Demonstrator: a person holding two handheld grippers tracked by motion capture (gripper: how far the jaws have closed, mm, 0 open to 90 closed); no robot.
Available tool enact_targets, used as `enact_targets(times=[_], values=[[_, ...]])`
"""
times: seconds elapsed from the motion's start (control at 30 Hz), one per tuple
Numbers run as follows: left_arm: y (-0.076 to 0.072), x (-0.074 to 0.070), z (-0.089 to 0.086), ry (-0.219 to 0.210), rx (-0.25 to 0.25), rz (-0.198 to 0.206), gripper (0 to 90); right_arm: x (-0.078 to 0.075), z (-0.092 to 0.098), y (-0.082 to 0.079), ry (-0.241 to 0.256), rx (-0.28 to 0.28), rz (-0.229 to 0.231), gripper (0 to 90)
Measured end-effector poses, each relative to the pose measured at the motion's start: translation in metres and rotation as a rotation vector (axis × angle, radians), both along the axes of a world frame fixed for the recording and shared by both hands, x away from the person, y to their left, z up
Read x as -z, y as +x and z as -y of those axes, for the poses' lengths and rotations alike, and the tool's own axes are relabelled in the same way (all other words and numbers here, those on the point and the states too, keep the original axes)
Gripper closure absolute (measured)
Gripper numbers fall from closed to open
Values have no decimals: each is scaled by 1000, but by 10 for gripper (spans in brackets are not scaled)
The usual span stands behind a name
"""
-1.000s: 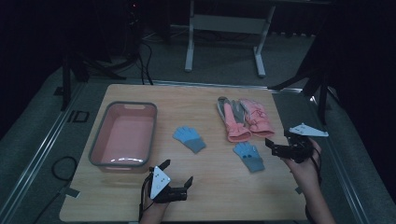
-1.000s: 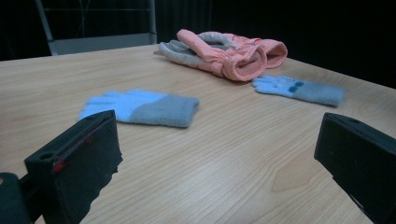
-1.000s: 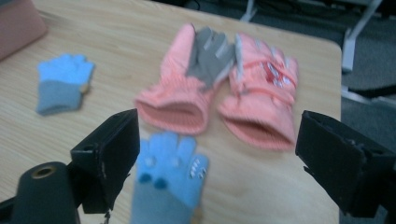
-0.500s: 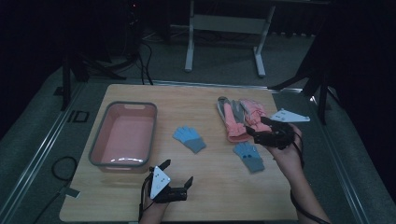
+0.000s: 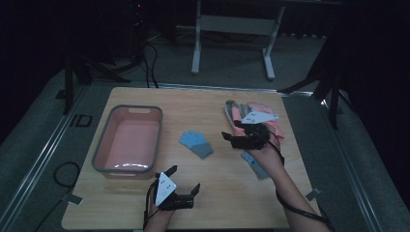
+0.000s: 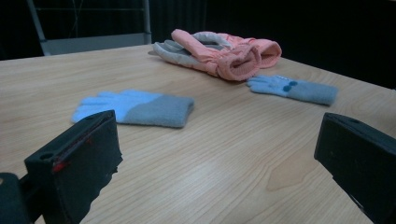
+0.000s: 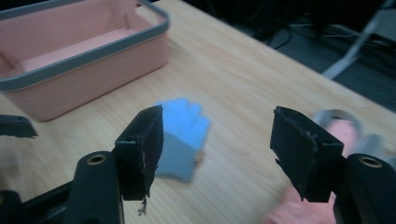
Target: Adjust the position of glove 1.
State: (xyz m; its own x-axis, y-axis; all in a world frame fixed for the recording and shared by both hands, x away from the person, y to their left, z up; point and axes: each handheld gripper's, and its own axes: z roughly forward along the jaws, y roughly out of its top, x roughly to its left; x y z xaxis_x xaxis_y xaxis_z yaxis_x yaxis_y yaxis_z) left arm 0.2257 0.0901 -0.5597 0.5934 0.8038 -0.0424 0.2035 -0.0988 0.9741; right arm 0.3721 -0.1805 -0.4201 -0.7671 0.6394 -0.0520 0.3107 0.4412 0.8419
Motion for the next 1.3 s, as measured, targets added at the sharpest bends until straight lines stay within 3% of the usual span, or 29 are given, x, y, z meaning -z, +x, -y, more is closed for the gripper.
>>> enact_targets(times=[0.1,0.57,0.73,0.9,1.3], values=[[0,0,1,7,2,2,4,11,-19,6,-23,-44,-38,346],[0,0,1,5,7,-1,5,49,-62,30,-81,-81,-120,389],[0,0,0,3,9,-3,5,63,-72,40,-88,-93,-149,417],[-1,0,1,0,9,-8,4,75,-82,47,-117,-108,-152,493],[-1,0,3,18,20,-1,5,96,-96,64,-154,-136,-182,567]])
